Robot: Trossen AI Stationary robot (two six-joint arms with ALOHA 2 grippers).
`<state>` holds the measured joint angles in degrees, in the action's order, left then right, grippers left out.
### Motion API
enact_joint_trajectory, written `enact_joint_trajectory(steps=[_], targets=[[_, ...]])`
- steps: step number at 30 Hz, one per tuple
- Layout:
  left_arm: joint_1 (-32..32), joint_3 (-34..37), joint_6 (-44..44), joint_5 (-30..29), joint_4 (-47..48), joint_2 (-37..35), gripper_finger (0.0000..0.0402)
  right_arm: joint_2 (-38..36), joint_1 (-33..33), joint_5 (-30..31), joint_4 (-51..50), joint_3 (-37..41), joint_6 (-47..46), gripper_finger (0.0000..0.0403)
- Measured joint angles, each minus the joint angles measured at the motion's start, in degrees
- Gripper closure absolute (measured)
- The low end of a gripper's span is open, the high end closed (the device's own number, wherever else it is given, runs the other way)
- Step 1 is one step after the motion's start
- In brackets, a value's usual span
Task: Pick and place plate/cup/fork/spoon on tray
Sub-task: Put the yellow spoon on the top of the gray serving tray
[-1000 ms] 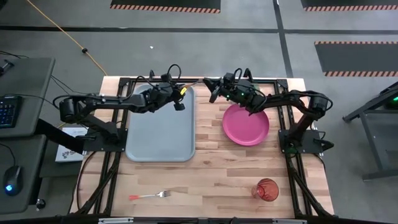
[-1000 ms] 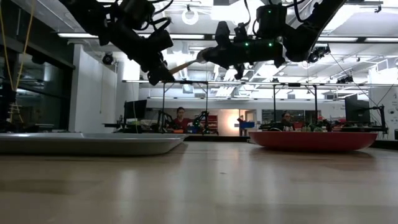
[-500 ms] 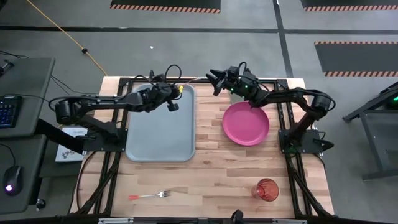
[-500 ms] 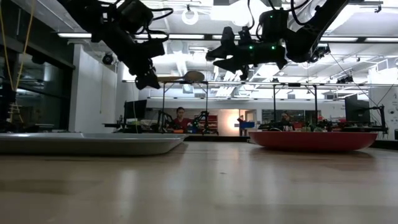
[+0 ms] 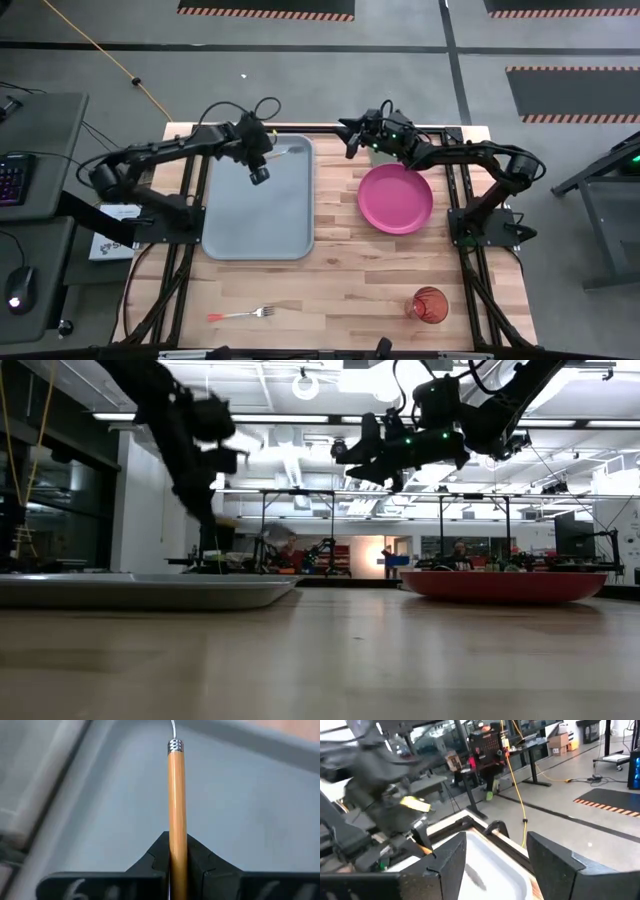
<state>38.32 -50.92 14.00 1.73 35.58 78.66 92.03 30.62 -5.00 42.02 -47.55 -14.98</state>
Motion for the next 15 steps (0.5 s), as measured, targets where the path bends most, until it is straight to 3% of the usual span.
enact_joint_trajectory(steps=[5, 15], targets=[[6.1, 0.1, 0.1, 13.6, 2.4, 5.9, 0.0388, 0.0, -0.3, 0.0, -2.5, 0.0, 0.1, 0.0203], [11.2, 0.0, -0.3, 12.8, 4.6, 12.7, 0.0386, 0.0, -0.3, 0.0, -3.9, 0.0, 0.1, 0.0203]])
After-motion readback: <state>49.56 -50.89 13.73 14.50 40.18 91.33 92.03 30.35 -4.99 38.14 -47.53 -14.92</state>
